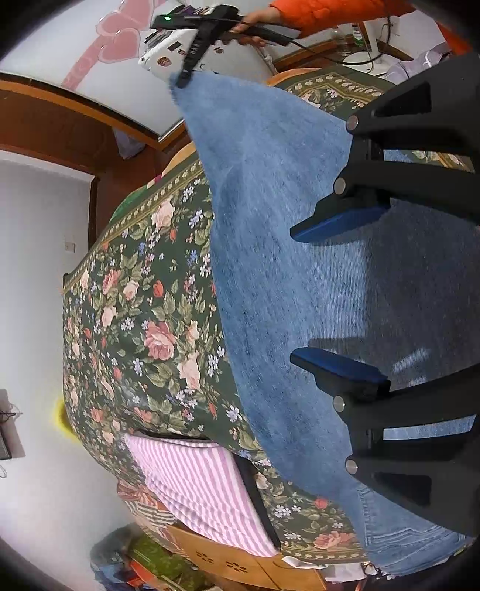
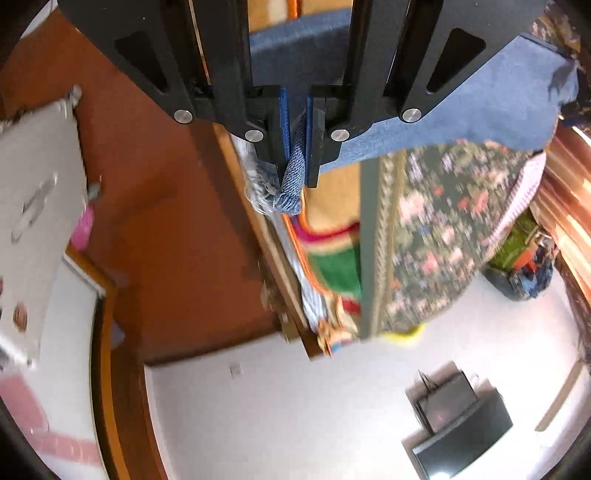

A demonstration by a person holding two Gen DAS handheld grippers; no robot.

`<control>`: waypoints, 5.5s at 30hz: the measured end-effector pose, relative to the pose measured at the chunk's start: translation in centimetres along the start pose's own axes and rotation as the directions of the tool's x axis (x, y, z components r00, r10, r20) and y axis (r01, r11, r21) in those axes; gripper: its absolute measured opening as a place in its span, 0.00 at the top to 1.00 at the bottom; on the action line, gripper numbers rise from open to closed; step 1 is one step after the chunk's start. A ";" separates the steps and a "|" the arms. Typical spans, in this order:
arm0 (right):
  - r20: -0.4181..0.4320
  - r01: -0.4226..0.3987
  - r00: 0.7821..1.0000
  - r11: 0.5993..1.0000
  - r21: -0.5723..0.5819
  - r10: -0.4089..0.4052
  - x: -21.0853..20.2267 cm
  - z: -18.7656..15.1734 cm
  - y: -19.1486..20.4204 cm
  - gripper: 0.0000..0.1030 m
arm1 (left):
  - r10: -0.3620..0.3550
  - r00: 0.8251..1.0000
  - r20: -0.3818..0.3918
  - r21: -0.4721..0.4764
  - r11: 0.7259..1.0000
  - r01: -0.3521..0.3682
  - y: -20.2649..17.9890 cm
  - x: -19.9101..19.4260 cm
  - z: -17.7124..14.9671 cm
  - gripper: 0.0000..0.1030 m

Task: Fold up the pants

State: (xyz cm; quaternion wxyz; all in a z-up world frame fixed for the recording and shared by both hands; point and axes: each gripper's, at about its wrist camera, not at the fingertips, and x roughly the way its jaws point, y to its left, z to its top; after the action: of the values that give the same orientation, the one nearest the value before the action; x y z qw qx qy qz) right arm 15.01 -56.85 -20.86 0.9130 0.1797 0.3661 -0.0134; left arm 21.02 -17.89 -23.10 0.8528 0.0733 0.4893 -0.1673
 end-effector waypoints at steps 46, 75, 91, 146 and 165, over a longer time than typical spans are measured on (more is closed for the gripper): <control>-0.345 -0.440 0.891 0.748 -0.497 0.295 3.4 -4.7 33.4 0.43 | 0.408 0.913 0.014 -0.555 0.762 -0.333 30.3 -12.7 -14.7 0.38; -0.725 -0.672 0.660 0.583 -0.456 0.194 16.1 -10.3 47.4 0.68 | 0.088 0.994 0.063 -0.646 0.763 -0.027 36.3 -7.6 -19.2 0.89; -0.553 -0.592 0.794 0.532 -0.606 0.253 12.8 -11.2 48.3 0.96 | 0.241 0.965 0.107 -0.612 0.781 -0.127 35.3 -11.5 -17.7 0.98; -0.476 -0.422 0.859 0.783 -0.457 0.186 1.4 -13.8 30.5 0.41 | 0.326 0.941 -0.093 -0.442 0.833 -0.332 29.2 -8.4 -19.9 0.47; -0.162 0.086 0.982 0.994 -0.062 -0.095 -5.4 -7.6 7.5 0.36 | 0.014 0.985 0.173 -0.070 0.998 -0.002 7.0 -5.5 3.0 0.22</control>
State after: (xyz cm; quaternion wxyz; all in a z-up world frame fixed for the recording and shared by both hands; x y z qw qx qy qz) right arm 7.23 -47.81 -19.89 0.8826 0.1382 0.4484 -0.0298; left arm 23.37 -11.09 -17.13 0.8949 0.0308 0.4183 -0.1525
